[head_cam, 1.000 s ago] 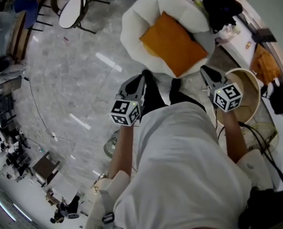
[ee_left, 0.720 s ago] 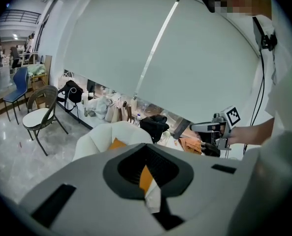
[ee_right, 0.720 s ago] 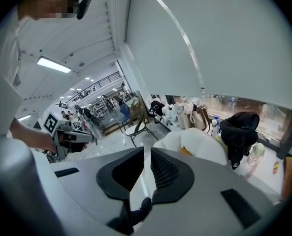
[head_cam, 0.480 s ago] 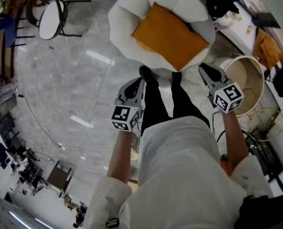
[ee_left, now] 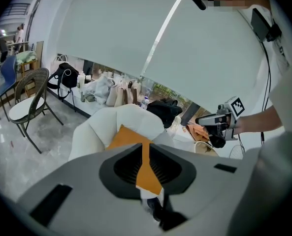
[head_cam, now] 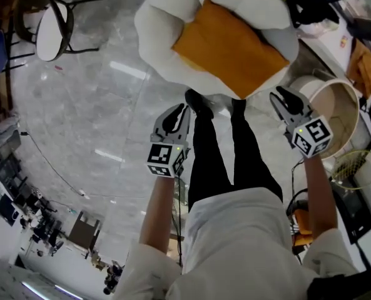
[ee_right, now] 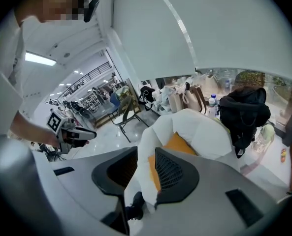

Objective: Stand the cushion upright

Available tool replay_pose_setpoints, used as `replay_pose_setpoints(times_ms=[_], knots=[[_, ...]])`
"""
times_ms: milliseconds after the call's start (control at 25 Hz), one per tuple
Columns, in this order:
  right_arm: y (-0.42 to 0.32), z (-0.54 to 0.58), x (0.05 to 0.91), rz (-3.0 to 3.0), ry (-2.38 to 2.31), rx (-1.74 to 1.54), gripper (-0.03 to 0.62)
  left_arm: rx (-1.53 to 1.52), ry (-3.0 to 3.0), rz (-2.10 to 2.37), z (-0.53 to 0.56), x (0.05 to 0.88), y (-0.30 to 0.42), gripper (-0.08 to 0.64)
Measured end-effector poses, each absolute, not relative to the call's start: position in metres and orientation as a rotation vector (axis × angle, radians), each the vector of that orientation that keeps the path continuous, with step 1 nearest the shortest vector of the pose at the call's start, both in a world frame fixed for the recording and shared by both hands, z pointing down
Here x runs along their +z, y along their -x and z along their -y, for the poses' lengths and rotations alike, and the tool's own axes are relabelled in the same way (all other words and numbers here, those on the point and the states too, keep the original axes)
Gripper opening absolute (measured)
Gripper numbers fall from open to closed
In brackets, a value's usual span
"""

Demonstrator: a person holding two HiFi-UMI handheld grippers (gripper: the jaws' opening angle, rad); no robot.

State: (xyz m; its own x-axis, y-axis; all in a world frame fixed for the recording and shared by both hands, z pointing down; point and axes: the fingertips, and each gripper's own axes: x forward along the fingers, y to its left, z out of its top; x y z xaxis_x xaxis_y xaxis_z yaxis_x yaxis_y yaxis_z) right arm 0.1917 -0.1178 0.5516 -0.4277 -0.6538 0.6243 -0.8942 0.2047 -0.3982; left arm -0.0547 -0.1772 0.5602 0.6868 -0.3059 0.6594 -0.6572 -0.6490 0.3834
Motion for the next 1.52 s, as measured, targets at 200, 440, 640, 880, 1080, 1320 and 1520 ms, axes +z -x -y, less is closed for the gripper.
replay_pose_setpoints(times_ms=[200,440,640,880,1080,1320,1520], knots=[[-0.195,0.143,0.614,2.158,-1.391,1.034,0.154,0.748,-2.255,0.757,0.204,0.626,0.053,0.061],[-0.194,0.17,0.668,2.156,-1.319,0.988,0.187,0.714,-2.216,0.808,0.23,0.684,0.05,0.077],[-0.188,0.184,0.71,2.151,-1.287,0.936,0.21,0.693,-2.193,0.803,0.231,0.731,0.048,0.12],[-0.19,0.202,0.759,2.14,-1.234,0.877,0.24,0.672,-2.106,0.8,0.219,0.795,0.039,0.154],[-0.201,0.22,0.811,2.072,-1.178,0.763,0.282,0.584,-1.939,0.815,0.214,0.86,0.034,0.204],[-0.219,0.237,0.85,2.024,-1.134,0.696,0.308,0.573,-1.819,0.854,0.205,0.921,0.031,0.249],[-0.223,0.248,0.878,1.992,-1.055,0.641,0.324,0.58,-1.749,0.845,0.203,0.961,0.028,0.306]])
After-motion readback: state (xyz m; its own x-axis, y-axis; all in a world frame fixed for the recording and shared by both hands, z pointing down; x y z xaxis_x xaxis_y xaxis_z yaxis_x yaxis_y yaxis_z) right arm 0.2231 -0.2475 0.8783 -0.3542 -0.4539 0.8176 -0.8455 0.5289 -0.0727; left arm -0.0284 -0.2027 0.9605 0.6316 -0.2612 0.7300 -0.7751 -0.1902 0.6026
